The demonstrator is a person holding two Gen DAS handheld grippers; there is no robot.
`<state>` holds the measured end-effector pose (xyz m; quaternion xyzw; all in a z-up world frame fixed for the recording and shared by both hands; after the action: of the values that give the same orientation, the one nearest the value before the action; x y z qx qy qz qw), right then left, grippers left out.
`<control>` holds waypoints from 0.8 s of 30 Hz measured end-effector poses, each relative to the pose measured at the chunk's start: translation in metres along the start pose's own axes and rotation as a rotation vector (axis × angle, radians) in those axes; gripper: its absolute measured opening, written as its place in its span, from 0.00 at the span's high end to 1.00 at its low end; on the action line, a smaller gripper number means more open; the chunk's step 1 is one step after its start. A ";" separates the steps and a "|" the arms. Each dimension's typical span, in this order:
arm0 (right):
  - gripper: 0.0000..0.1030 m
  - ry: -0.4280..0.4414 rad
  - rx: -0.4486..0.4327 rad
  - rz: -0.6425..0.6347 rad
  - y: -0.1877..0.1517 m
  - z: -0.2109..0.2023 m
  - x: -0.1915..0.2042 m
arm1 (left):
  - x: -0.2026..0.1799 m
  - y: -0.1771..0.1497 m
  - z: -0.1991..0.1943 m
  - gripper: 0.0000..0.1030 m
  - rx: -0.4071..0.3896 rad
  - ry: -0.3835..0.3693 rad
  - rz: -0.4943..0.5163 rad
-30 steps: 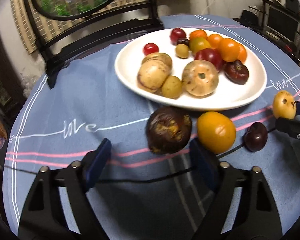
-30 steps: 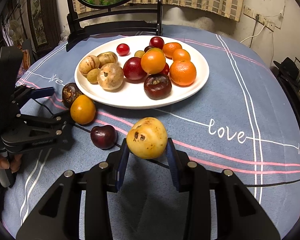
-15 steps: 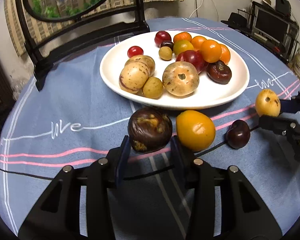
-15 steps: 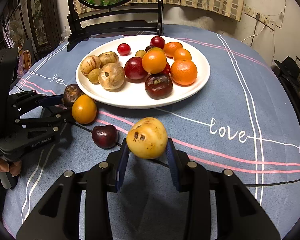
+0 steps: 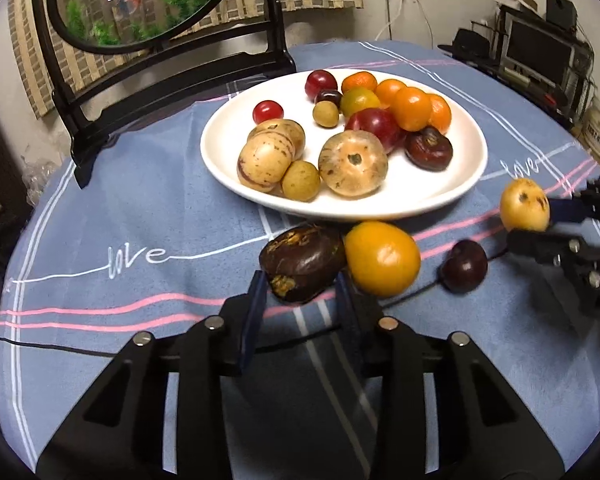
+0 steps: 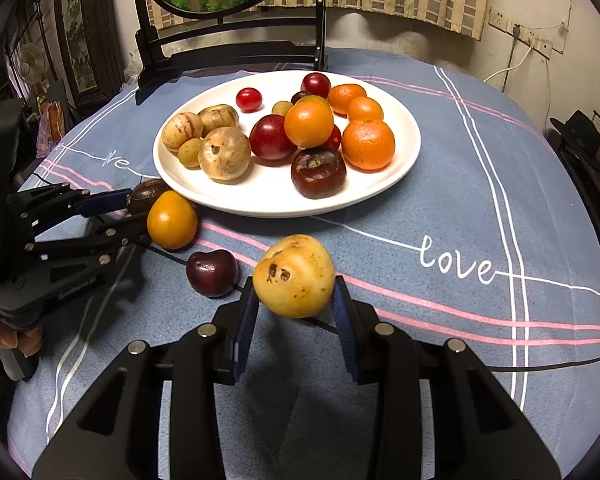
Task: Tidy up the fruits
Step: 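Grasp a dark purple round fruit with the left tool while the right tool holds the potato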
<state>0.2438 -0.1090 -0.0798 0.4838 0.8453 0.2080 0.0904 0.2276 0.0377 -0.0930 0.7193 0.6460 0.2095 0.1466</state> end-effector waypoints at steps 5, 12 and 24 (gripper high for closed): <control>0.64 0.000 0.002 -0.004 -0.001 0.000 0.001 | 0.005 -0.010 -0.005 0.80 0.018 -0.062 -0.029; 0.64 -0.001 0.006 0.005 -0.002 0.001 -0.002 | 0.004 -0.007 -0.001 0.44 0.000 -0.032 -0.030; 0.63 -0.001 0.018 0.000 -0.002 0.004 -0.001 | 0.022 0.000 0.012 0.28 0.008 -0.012 0.049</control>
<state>0.2436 -0.1095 -0.0843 0.4848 0.8469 0.2004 0.0863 0.2353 0.0605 -0.1006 0.7365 0.6283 0.2063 0.1424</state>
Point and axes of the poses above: each gripper's, at about its wrist camera, not at the fingertips, and z roughly the way its jaws point, x to its left, y to its top, the point moved 8 cm from there along z, roughly the way its jaws point, and after that the axes turned 11 degrees about x, right-handed, at the moved point
